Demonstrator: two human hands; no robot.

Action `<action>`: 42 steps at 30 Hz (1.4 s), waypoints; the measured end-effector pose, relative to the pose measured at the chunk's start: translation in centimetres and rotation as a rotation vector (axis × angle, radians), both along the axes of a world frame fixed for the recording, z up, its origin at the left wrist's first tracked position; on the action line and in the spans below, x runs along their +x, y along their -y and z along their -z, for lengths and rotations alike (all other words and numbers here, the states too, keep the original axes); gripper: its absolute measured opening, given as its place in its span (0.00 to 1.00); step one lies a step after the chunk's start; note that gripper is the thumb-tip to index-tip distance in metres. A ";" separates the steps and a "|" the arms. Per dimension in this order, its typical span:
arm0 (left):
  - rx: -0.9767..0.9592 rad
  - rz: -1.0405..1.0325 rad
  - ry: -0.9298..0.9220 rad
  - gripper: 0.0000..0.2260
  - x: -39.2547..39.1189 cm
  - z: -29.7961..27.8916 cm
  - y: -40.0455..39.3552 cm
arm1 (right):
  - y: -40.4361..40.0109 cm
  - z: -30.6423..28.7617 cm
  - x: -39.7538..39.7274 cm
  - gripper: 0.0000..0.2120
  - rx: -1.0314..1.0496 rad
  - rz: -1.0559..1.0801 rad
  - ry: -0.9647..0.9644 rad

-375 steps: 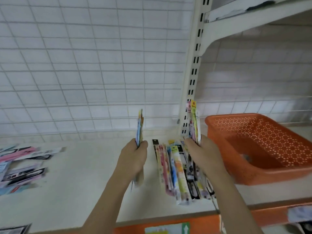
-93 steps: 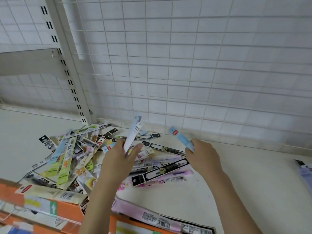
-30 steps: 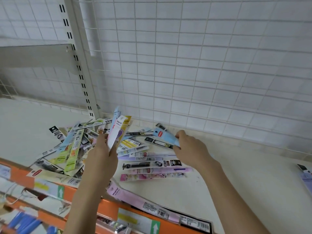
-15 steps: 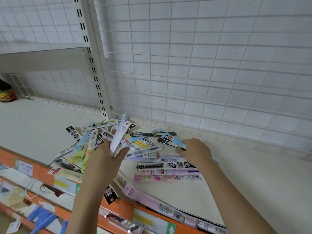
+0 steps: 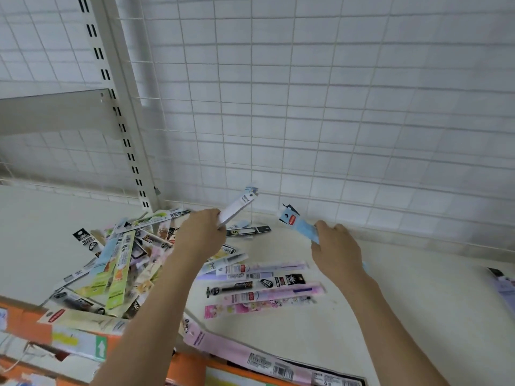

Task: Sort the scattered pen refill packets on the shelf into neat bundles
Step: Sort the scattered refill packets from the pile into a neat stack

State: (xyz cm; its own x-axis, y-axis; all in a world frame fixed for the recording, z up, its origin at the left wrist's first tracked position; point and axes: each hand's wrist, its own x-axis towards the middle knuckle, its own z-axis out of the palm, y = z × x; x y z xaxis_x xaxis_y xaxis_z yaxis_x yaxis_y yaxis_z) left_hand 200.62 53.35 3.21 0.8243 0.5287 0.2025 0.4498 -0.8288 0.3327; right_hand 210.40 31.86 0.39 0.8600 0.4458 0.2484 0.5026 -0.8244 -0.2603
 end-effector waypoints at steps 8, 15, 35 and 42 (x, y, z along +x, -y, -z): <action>0.049 0.118 -0.257 0.14 4.6 2.6 -0.9 | 2.8 -0.2 -1.3 0.01 0.192 0.018 -0.151; 0.084 0.103 -0.236 0.10 5.2 3.5 -2.1 | 1.6 0.2 -1.9 0.06 0.210 0.031 -0.240; -0.013 0.057 -0.218 0.19 2.9 2.2 -5.3 | 0.0 1.3 -2.2 0.09 0.288 0.039 -0.236; -0.015 -0.024 -0.300 0.11 2.4 3.6 -3.9 | 0.7 1.5 -3.1 0.06 0.249 0.021 -0.250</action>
State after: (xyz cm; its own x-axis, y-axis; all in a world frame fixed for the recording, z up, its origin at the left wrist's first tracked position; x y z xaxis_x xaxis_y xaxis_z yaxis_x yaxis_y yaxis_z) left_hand 203.06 57.27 -0.35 0.8335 0.5497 -0.0556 0.5491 -0.8129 0.1939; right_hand 207.31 31.19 -1.13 0.9161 0.3798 0.1283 0.3819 -0.7295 -0.5674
